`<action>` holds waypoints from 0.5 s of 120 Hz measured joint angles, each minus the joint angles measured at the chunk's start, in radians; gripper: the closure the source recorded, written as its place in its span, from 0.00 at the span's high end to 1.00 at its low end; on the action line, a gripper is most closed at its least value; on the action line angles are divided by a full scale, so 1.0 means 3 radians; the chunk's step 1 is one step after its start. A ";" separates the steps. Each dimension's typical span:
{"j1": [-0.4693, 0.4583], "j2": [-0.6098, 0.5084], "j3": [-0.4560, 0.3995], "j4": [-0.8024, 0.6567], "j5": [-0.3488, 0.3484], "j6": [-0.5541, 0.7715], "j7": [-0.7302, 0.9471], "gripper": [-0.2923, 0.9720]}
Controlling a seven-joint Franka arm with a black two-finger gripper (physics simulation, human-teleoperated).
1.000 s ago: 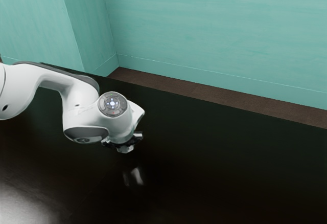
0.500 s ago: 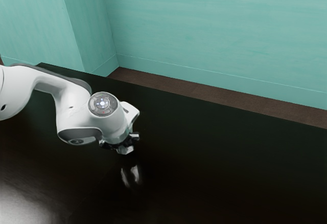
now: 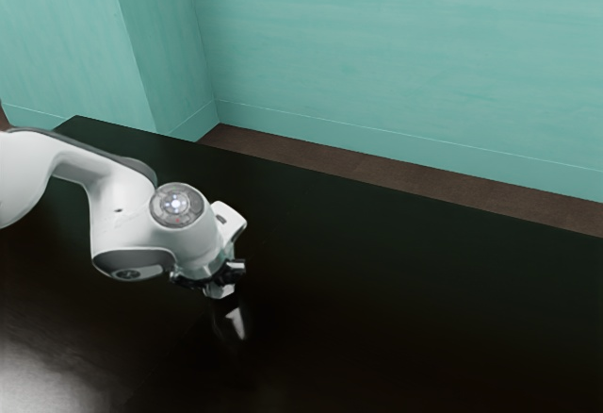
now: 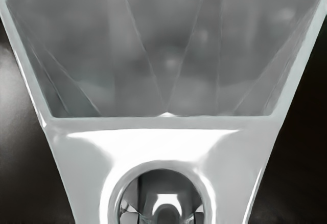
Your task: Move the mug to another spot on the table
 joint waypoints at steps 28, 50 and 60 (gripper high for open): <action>0.0040 0.0005 -0.0001 -0.0046 -0.0001 0.0009 0.0034 0.24; 0.0067 -0.0048 -0.0003 -0.0125 0.0002 0.0012 0.0053 0.24; 0.0080 -0.0075 -0.0010 -0.0157 0.0004 0.0013 0.0059 0.24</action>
